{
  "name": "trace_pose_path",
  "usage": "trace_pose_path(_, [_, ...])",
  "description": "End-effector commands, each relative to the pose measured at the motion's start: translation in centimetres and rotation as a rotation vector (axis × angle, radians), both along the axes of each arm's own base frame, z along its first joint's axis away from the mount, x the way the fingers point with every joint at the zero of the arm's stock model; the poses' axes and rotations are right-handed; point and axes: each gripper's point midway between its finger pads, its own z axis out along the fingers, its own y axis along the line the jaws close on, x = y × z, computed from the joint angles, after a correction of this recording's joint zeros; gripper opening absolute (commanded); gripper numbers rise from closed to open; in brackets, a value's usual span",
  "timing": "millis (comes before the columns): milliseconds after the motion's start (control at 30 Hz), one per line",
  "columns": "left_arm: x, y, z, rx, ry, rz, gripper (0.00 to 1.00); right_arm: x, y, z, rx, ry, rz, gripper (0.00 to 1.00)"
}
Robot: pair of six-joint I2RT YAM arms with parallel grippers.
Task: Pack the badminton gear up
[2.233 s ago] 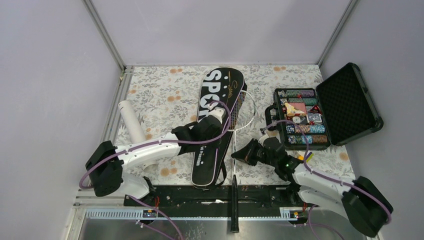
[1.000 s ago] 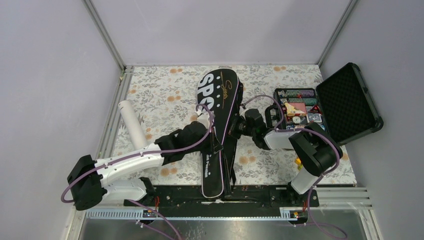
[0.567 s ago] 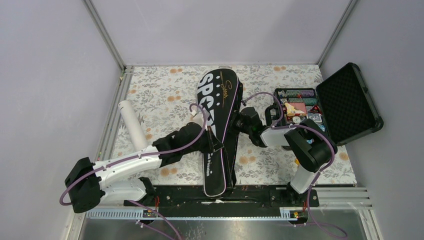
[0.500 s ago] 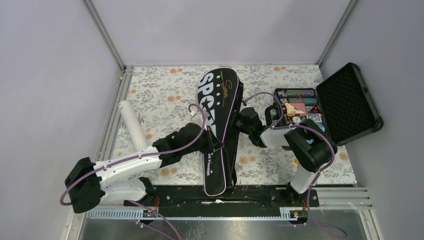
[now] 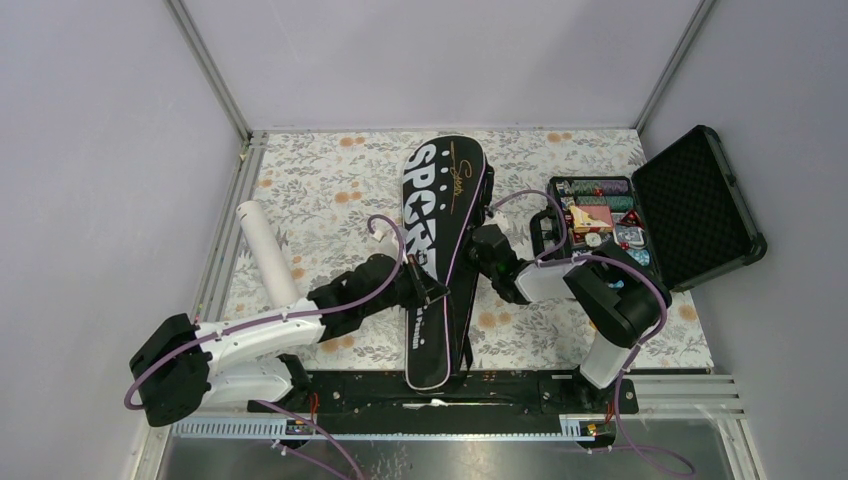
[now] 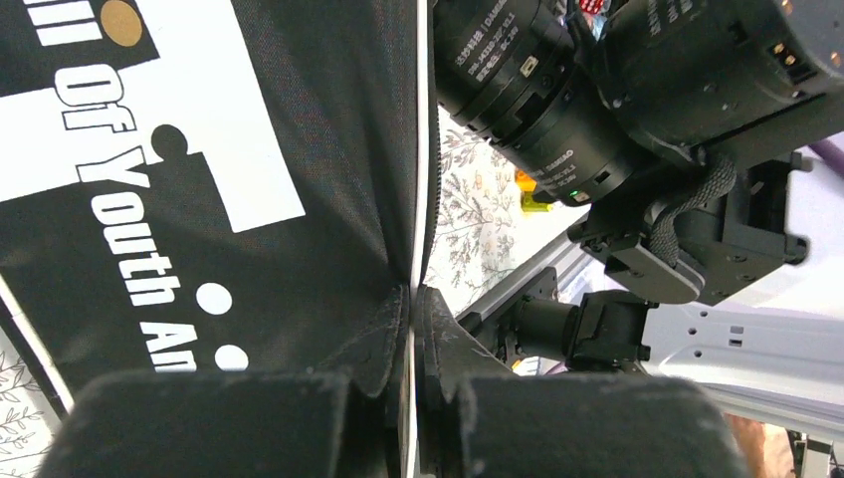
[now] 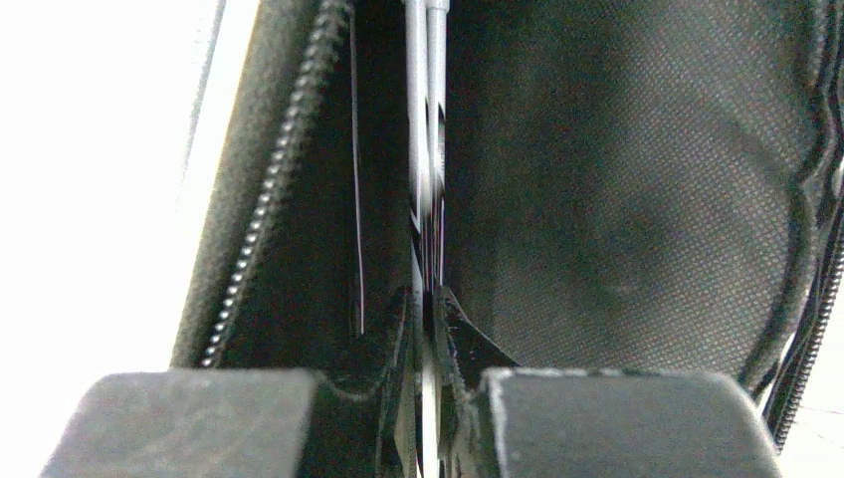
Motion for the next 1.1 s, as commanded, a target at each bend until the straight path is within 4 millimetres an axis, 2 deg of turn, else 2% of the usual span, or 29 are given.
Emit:
trace_pose_path(0, [-1.5, -2.1, 3.5, -0.151, -0.003, -0.077, 0.00, 3.9, -1.8, 3.5, 0.050, -0.122, -0.205, 0.00])
trace_pose_path(33, [-1.6, -1.9, 3.0, -0.146, 0.005, -0.070, 0.00, 3.6, -2.0, 2.9, 0.032, -0.094, -0.209, 0.01])
trace_pose_path(67, [-1.6, -1.9, 2.8, -0.143, 0.009, -0.070, 0.00, 3.2, -2.2, 2.5, 0.010, -0.073, -0.211, 0.06])
trace_pose_path(133, [-1.4, -1.7, 2.5, -0.116, 0.008, -0.064, 0.00, 2.5, -2.4, 1.9, -0.009, -0.052, -0.198, 0.23])
trace_pose_path(267, [-0.9, -1.2, 2.7, -0.050, -0.006, -0.045, 0.18, 0.2, -3.5, 1.3, -0.006, -0.026, -0.171, 0.46])
trace_pose_path(367, [-0.3, -0.6, 3.4, -0.002, -0.031, -0.019, 0.34, -1.3, -3.8, 1.7, -0.047, -0.014, -0.108, 0.55])
trace_pose_path(433, [0.1, 0.3, 3.6, 0.049, -0.044, 0.005, 0.45, -2.2, -3.9, 1.8, -0.092, 0.010, -0.056, 0.58])
trace_pose_path(500, [0.6, 1.4, 3.8, 0.094, -0.055, 0.037, 0.48, -3.1, -4.0, 2.1, -0.118, 0.025, -0.015, 0.59])
trace_pose_path(600, [1.2, 3.4, 3.8, 0.159, -0.059, 0.080, 0.51, -4.5, -4.5, 2.8, -0.153, 0.056, 0.033, 0.60])
trace_pose_path(700, [1.8, 6.6, 2.8, 0.273, -0.054, 0.137, 0.52, -6.5, -5.5, 3.1, -0.190, 0.104, 0.064, 0.67])
trace_pose_path(800, [1.9, 10.0, 0.8, 0.385, -0.025, 0.191, 0.54, -8.3, -5.6, 4.0, -0.132, 0.124, 0.091, 0.74])
trace_pose_path(900, [1.8, 12.6, -1.7, 0.444, 0.040, 0.205, 0.56, -10.4, -4.7, 4.9, 0.000, 0.162, 0.123, 0.78])
trace_pose_path(1067, [1.8, 14.0, -4.6, 0.390, 0.090, 0.198, 0.59, -13.4, -3.2, 4.4, 0.135, 0.193, 0.157, 0.76])
